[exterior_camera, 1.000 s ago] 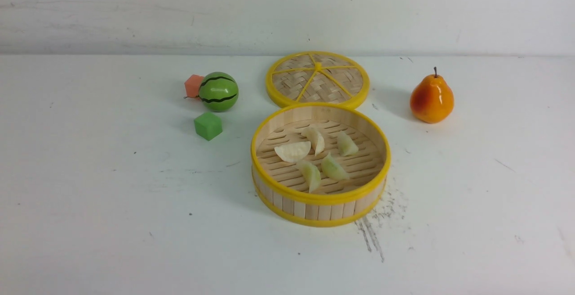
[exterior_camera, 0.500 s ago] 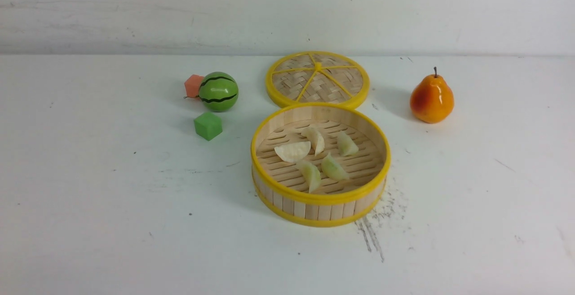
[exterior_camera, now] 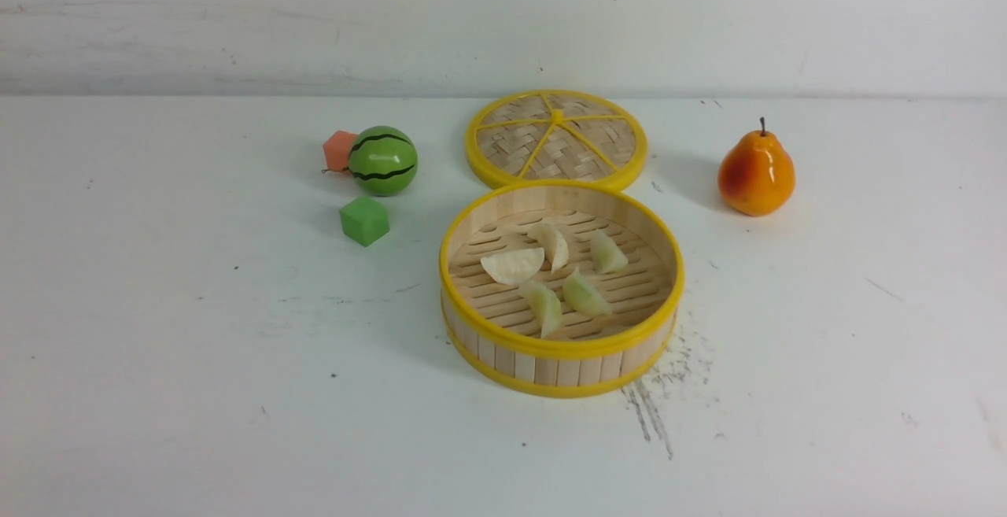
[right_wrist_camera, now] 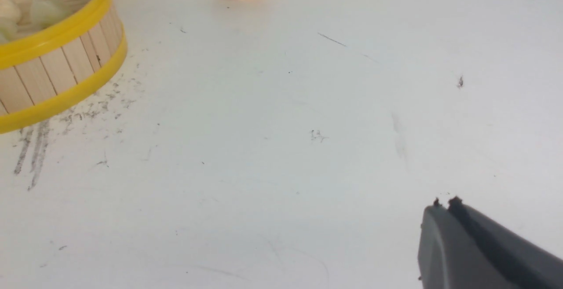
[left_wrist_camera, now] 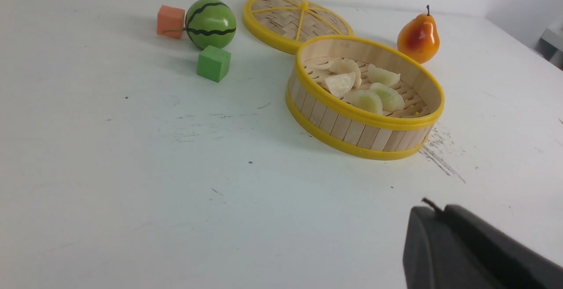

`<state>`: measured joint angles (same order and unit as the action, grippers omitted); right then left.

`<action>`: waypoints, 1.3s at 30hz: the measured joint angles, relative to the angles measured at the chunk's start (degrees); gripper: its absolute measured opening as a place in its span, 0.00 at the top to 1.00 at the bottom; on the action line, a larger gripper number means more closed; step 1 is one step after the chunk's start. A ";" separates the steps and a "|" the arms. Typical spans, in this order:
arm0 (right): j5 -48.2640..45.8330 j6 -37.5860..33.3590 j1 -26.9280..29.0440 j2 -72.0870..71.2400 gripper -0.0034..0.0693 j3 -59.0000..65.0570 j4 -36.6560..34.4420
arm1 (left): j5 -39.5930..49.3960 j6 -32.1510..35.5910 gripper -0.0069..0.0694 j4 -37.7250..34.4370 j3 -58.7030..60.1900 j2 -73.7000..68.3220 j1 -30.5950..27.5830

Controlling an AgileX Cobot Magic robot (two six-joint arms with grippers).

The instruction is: Put the dumplings into the steamer on the white table.

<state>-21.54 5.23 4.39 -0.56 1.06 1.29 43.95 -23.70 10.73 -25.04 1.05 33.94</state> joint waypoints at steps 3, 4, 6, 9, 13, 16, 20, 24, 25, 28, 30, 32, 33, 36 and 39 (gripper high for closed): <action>0.00 0.00 0.00 0.00 0.96 0.00 0.00 | 0.00 0.00 0.89 0.00 0.00 0.00 0.00; 0.00 0.00 0.00 0.00 0.96 0.00 0.00 | -0.06 0.00 0.88 0.00 0.00 0.00 0.00; 0.00 0.00 0.00 0.00 0.96 0.00 0.00 | -1.20 0.00 0.88 0.00 0.81 0.00 0.00; 0.00 0.00 0.00 0.00 0.95 0.00 0.00 | -7.03 0.00 0.89 0.06 4.07 0.00 -0.47; 0.00 0.00 0.00 0.00 0.95 0.00 0.00 | -22.49 0.00 0.93 0.46 11.72 0.00 -6.78; 0.00 0.00 0.00 0.00 0.95 0.00 0.00 | -32.03 0.00 0.93 -1.13 16.72 0.00 -13.51; 0.00 0.00 0.00 0.00 0.94 0.00 0.00 | -37.38 1.46 0.93 -8.21 21.06 0.00 -23.15; 0.00 0.00 0.00 0.00 0.93 0.00 0.00 | -37.76 7.21 0.93 -11.83 24.11 0.00 -31.23; 0.00 0.00 0.00 0.00 0.93 0.00 0.00 | -37.69 7.92 0.93 -11.90 24.40 0.00 -32.26; 0.00 0.00 0.00 0.00 0.93 0.00 0.00 | -36.42 11.86 0.93 -12.20 26.23 0.00 -36.04; 0.00 0.00 0.00 0.00 0.92 0.00 0.00 | -33.70 12.37 0.93 -12.25 26.56 0.00 -36.82; 0.00 0.00 0.00 0.00 0.92 0.00 0.00 | -30.73 12.71 0.93 -12.38 26.63 0.00 -36.90; 0.00 0.00 0.00 0.00 0.92 0.00 0.00 | -29.40 12.76 0.93 -12.38 26.68 0.00 -36.90; 0.00 0.00 0.00 0.00 0.91 0.00 0.00 | -25.61 12.97 0.93 -12.42 26.68 0.00 -36.90; 0.00 0.00 0.00 0.00 0.91 0.00 0.00 | -22.77 13.56 0.93 -12.37 26.68 0.00 -36.81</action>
<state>-21.54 5.23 4.39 -0.56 1.06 1.29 21.18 -10.13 -1.64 1.63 1.05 -2.87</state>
